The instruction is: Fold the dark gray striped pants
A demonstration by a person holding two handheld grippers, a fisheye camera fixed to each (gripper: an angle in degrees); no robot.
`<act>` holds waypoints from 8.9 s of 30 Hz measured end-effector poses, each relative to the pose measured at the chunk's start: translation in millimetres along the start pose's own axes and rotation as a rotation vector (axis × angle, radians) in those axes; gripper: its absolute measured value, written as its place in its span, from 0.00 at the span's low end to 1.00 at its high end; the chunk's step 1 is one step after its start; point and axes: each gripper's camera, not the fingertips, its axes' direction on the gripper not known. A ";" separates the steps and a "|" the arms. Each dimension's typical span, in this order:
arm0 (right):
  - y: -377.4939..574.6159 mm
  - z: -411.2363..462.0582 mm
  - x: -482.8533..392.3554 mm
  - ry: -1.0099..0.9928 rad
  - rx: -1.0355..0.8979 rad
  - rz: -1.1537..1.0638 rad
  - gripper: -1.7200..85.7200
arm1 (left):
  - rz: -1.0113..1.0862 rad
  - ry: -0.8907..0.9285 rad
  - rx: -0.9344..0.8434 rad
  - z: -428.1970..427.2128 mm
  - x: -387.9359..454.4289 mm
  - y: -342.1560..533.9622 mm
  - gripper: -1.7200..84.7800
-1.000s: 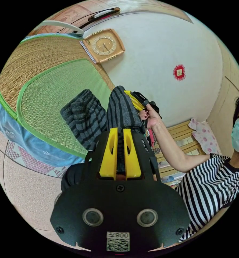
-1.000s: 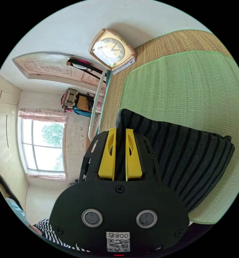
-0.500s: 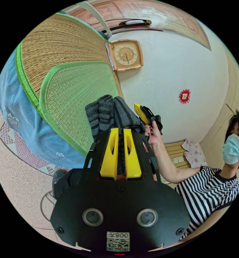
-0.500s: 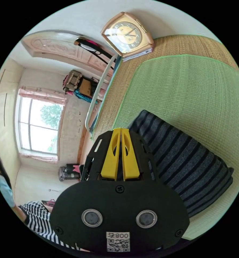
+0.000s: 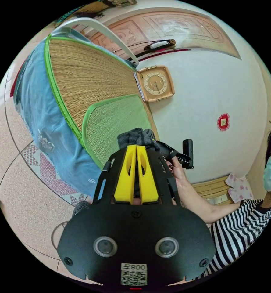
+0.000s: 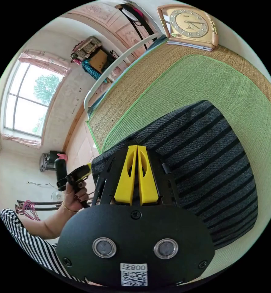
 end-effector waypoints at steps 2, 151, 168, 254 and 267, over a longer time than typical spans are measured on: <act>-4.4 15.8 -1.3 0.029 -0.006 -0.012 0.02 | 0.112 0.037 -0.031 2.2 22.8 -5.1 0.02; 396.3 -355.4 78.3 -0.868 0.248 0.553 0.10 | -0.401 0.393 -0.152 175.8 -36.3 -0.2 0.32; 469.0 -444.5 -0.1 -0.847 0.244 0.525 0.10 | -0.252 0.190 -0.305 244.6 81.1 85.0 0.13; 751.0 -1173.8 -120.4 0.904 0.958 0.880 0.14 | 1.043 0.400 -1.231 1025.3 711.9 729.8 0.06; 654.2 -1180.3 -2.7 0.961 0.562 1.087 0.10 | 0.832 0.225 -1.376 966.8 624.0 714.2 0.06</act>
